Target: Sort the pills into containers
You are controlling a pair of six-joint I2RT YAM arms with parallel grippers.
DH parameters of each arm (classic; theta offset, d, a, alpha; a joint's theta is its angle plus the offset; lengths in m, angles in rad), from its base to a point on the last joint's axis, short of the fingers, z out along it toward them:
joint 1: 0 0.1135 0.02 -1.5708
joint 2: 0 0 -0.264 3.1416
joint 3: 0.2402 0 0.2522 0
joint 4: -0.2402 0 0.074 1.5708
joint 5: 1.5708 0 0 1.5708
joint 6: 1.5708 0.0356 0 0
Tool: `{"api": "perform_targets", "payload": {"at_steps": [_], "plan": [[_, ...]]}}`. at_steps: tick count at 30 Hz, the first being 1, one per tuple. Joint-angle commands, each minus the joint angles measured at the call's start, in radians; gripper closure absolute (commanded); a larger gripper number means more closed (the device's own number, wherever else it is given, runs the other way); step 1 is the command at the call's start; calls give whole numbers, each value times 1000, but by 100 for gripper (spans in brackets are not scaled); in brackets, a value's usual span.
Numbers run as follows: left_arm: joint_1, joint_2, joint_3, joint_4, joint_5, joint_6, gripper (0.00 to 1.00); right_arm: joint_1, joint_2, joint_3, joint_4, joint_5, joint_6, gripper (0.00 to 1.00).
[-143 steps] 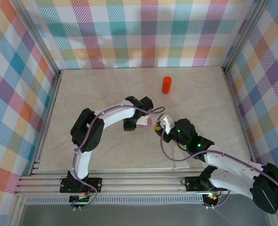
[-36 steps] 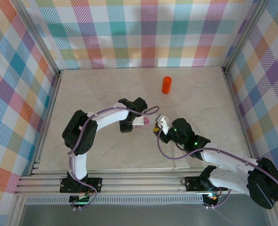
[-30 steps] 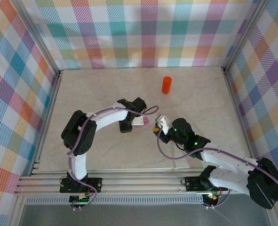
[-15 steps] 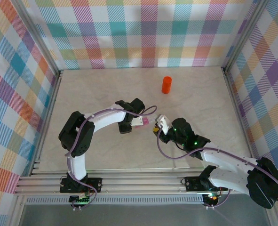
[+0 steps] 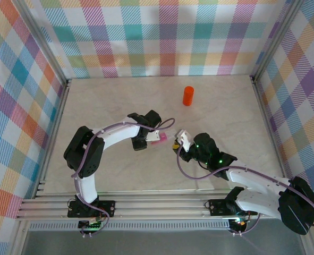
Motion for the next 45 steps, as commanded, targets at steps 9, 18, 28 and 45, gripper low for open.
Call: {"api": "perform_targets", "payload": {"at_steps": [9,18,28,45], "plan": [[13,-44,-29,7,15,-22,100,-3,8,39,2,-24,16,69],[14,-66,-52,37,31,-45,100,-3,9,41,1,-25,17,69],[14,-74,-87,70,36,-86,100,-2,13,44,-4,-28,17,69],[14,-121,-138,105,39,-135,100,-2,24,46,-3,-30,17,69]]}}
